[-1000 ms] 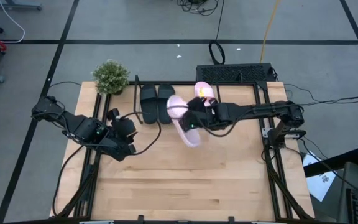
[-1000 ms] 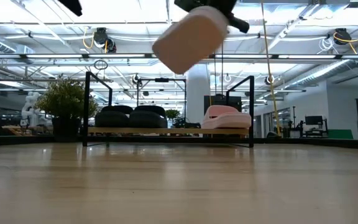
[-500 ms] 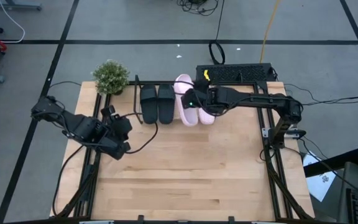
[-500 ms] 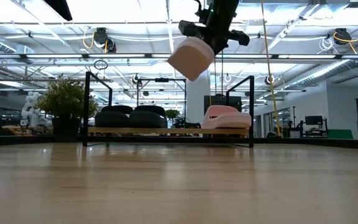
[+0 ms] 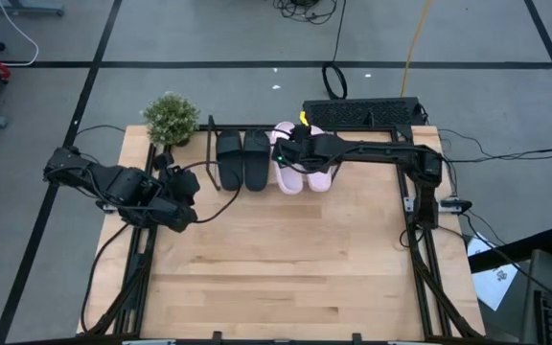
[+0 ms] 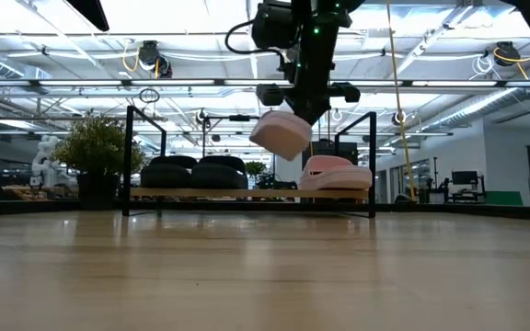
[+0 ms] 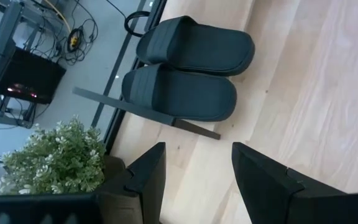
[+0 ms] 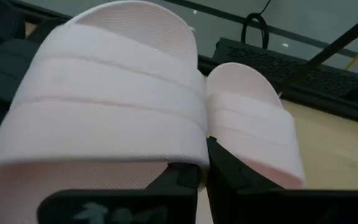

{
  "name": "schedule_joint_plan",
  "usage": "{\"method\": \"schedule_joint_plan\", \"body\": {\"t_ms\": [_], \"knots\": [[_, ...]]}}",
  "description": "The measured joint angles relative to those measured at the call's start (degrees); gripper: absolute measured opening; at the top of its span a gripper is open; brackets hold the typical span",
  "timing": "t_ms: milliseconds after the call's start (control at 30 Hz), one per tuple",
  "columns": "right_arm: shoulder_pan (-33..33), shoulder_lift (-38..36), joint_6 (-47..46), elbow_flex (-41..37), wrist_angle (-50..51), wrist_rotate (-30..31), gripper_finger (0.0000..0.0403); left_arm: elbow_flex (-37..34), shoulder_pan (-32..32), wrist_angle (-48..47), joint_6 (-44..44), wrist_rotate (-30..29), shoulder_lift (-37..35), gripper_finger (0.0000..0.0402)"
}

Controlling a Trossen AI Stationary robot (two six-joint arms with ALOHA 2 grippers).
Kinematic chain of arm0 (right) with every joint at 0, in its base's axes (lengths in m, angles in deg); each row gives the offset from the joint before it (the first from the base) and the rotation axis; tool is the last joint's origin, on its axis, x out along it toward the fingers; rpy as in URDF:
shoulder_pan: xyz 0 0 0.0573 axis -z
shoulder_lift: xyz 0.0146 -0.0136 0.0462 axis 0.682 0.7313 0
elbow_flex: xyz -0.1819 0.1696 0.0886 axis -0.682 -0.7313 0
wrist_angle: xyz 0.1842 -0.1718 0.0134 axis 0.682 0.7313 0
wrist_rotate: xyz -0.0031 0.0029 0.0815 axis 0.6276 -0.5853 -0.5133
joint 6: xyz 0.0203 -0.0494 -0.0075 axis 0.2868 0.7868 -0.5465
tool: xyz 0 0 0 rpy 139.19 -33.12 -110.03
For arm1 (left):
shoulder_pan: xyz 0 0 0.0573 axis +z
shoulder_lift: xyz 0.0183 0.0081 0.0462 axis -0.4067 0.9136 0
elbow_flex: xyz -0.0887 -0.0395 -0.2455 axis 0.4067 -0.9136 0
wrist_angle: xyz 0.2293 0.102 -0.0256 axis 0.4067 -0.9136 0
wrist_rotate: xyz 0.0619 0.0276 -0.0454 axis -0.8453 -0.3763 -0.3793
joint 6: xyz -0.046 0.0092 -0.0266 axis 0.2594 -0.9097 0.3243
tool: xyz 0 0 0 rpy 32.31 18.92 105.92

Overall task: Pick and place slides into the shelf
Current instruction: Put the pink slipper on the shelf

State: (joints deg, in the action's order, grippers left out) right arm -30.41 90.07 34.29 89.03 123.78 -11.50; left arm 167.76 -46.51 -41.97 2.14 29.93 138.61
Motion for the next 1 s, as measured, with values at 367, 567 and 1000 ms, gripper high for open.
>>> {"method": "schedule_joint_plan", "body": {"t_ms": [367, 567, 1000], "knots": [[1.7, 0.8, -1.8, 0.1, -2.8, 0.1, 0.0, 0.0, 0.1, 0.1, 0.0, 0.0, -0.3, 0.0182], [3.2, 0.9, -0.6, 0.1, -4.6, 0.0, 0.0, 0.0, 0.1, 0.1, -1.3, -1.0, -0.3, 0.0182], [4.3, 3.6, -0.2, 0.0, -5.0, -1.5, 0.0, 0.0, 0.1, 0.1, -1.7, -1.5, -0.3, 0.0182]]}}
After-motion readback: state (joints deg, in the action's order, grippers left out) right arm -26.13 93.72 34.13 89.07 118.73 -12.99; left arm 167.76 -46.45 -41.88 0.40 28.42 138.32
